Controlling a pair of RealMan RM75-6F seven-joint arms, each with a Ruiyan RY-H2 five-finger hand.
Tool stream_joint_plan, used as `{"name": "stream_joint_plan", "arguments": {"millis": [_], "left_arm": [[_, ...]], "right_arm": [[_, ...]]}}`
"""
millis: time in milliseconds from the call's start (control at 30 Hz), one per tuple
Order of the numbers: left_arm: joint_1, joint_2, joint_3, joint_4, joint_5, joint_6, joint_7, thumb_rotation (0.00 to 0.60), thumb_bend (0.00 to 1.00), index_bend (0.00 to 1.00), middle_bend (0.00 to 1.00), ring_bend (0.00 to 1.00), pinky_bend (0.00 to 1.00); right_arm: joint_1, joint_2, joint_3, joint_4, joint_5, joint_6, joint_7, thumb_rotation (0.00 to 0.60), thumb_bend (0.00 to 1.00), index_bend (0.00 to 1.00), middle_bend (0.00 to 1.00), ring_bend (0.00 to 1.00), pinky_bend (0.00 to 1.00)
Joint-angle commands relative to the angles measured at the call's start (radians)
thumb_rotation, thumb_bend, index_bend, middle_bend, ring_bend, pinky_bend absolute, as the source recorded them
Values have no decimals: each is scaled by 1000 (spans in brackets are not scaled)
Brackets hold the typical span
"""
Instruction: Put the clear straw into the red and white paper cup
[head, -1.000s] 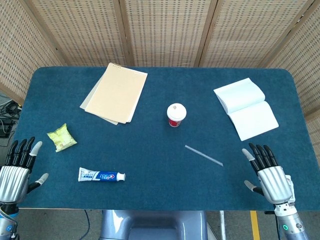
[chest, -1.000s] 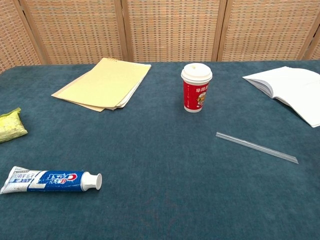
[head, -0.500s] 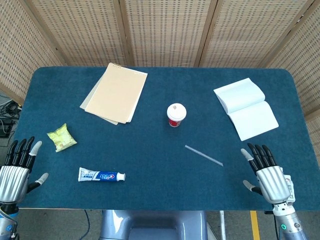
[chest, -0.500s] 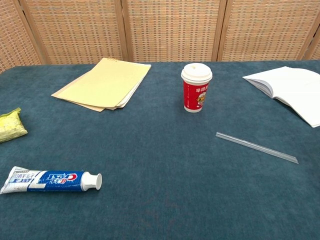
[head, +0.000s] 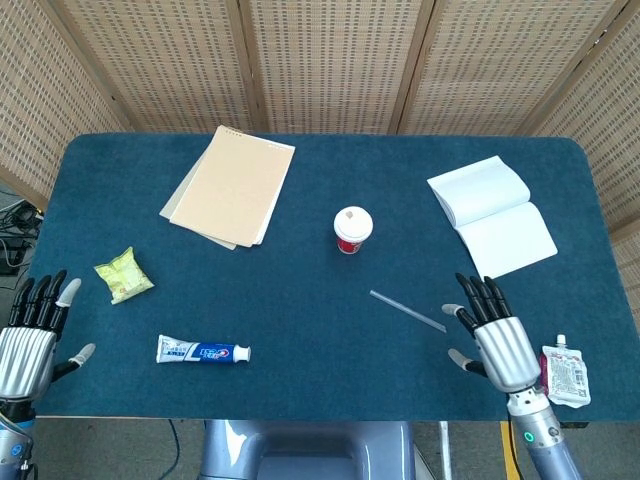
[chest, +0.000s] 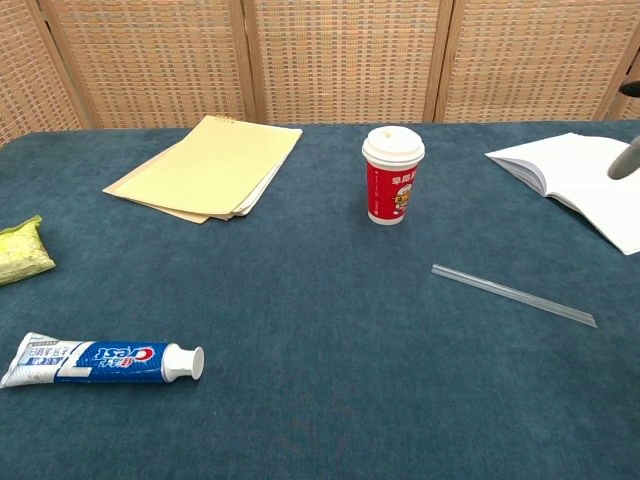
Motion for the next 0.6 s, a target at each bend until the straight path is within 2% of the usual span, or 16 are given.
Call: {"name": "stream_joint_plan", "arguments": {"millis": [33,133,167,267,600], "left_arm": [[-3,1,-7,6,-14,-8,-12,600,74,0,0,0,0],[-4,4,-16,13,-34,-13,-30,600,74,0,0,0,0],[-4,6,-19,16,-48,-22,-45,600,73,0,0,0,0],[-8,7,-19,23,-56,-34,-61,600,73,0,0,0,0],[-18,8,-24,37,-87,-66,-86,600,74,0,0,0,0]], "right_arm": [[51,-44,38,-68,20,-64,-82,600,215,462,94,0,0],[95,-103,73,-102,68,-128,-148,600,219,503,126,0,0],[132,-156,101,-99,124,-189,-175,600,220,511,132,0,0],[167,-226,137,-73,203,-235,-229,600,225,529,146,0,0],[244,-345,192,23,350,-305,-274,600,289,596,196,0,0]]}}
